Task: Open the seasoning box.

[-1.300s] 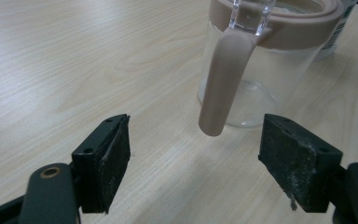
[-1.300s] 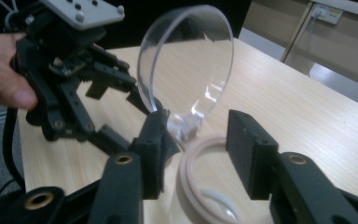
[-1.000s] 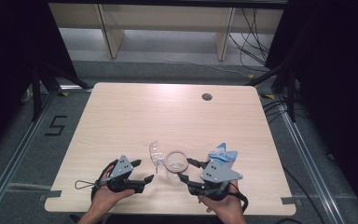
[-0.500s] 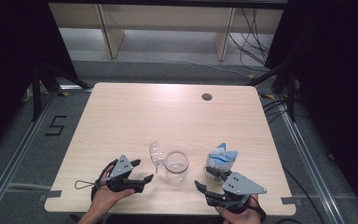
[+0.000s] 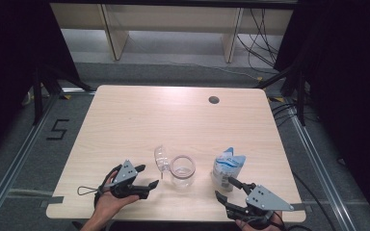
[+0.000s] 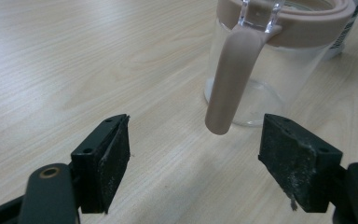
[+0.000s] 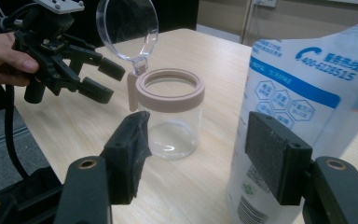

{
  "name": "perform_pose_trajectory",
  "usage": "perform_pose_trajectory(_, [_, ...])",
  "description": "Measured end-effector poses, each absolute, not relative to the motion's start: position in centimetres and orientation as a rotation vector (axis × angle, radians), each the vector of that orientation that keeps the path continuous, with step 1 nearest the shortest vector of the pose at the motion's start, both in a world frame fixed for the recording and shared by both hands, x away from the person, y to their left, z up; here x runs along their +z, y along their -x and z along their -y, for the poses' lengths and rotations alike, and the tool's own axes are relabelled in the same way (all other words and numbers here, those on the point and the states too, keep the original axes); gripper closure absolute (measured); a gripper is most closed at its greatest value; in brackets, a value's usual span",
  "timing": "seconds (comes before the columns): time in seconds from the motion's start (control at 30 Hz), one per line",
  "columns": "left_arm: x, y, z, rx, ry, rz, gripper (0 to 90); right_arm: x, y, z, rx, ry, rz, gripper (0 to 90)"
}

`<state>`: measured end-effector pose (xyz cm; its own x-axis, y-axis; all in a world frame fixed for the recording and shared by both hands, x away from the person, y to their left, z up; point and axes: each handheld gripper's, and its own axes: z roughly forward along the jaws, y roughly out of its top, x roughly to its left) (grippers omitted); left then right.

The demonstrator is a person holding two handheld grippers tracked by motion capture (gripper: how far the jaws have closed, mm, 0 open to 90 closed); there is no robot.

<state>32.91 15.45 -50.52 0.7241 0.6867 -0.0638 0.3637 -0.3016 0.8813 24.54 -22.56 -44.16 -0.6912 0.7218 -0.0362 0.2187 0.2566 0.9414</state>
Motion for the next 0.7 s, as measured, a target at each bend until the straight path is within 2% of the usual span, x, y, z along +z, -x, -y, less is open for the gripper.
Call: perform_pose_trajectory(0.7, [-50.7, -32.9, -15.3, 0.385, -1.922, -0.812, 24.2, -44.5, -24.9, 24.1, 1.357, -1.044, -1.960, 30.2])
